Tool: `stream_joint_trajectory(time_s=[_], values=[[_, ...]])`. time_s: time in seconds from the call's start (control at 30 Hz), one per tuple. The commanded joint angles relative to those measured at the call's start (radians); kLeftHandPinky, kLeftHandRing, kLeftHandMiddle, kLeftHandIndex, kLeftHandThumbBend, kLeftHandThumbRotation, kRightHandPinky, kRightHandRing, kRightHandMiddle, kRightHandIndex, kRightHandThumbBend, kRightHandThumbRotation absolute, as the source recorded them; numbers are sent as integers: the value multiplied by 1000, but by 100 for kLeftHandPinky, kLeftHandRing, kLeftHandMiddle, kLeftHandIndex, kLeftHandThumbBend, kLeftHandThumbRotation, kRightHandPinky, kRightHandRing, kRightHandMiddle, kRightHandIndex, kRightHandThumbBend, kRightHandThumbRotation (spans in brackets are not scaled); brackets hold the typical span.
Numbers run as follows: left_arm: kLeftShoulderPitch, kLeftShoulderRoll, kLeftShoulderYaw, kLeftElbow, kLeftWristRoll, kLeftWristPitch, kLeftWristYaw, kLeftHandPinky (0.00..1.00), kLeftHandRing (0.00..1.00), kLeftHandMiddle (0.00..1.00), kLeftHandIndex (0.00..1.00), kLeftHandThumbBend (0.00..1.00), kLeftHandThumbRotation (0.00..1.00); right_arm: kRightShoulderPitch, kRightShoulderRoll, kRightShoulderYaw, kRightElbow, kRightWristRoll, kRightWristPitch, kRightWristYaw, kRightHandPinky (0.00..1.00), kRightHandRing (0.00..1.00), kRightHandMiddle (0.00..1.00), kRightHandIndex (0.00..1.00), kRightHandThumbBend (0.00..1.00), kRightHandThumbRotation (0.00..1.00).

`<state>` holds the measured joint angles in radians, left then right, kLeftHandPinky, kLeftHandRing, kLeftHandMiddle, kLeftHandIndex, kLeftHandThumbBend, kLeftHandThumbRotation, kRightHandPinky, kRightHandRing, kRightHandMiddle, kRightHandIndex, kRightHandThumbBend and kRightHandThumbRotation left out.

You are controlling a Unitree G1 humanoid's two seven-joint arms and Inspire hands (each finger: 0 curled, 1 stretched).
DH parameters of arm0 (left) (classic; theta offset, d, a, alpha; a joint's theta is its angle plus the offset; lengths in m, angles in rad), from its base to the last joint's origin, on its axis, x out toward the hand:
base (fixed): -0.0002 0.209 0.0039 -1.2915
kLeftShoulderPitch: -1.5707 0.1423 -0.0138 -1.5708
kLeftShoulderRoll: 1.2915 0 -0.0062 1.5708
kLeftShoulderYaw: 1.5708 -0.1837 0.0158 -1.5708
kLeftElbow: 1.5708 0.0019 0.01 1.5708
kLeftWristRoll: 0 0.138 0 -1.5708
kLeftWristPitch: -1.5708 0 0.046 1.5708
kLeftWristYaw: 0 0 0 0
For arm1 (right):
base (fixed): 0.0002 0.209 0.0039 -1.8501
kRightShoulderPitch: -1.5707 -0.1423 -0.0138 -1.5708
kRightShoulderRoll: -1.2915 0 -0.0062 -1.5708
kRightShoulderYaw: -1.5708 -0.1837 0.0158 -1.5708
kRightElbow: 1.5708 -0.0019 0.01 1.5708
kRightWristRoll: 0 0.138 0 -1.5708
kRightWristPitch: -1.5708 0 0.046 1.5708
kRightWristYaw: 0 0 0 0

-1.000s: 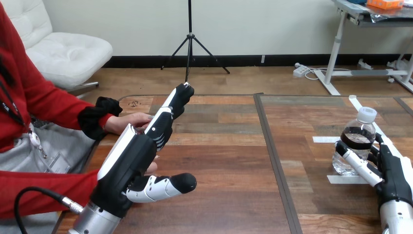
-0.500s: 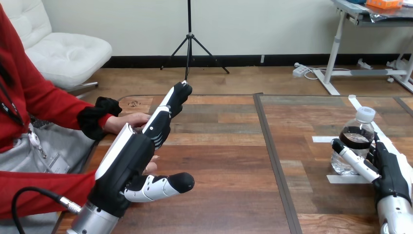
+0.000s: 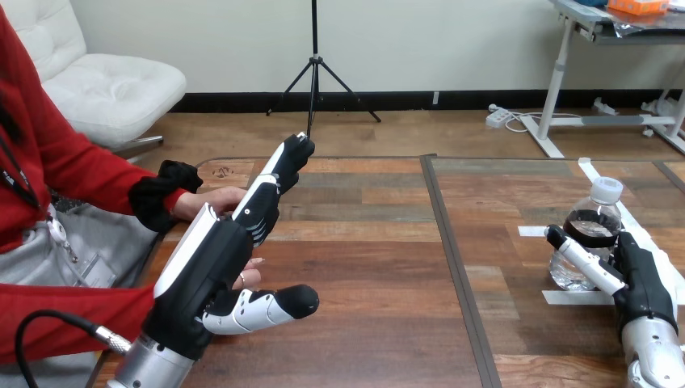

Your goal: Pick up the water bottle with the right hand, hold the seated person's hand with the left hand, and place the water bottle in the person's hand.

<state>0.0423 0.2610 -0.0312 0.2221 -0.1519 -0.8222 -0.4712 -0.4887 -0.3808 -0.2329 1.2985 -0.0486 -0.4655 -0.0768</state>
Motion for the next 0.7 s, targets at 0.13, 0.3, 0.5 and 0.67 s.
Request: stream_joint_trajectory(time_s=[0.13, 0.3, 0.5, 0.67], values=[[-23, 13, 17, -49, -21, -18, -2, 100, 100, 100, 100, 100, 72, -99, 14, -18, 3, 32, 9, 28, 81, 85, 87, 93, 100, 40], [-18, 9, 21, -54, -9, -20, 6, 100, 100, 100, 100, 100, 71, -114, 19, -16, 1, 31, 27, 9, 80, 83, 85, 91, 100, 34], [-14, 7, 20, -60, -11, -17, 5, 100, 100, 100, 100, 100, 71, -123, 25, -20, -2, 34, 33, 1, 76, 79, 82, 88, 100, 27], [-12, 6, 16, -65, -22, -11, -2, 100, 100, 100, 100, 100, 70, -132, 30, -23, -5, 40, 36, -5, 71, 75, 78, 82, 100, 19]])
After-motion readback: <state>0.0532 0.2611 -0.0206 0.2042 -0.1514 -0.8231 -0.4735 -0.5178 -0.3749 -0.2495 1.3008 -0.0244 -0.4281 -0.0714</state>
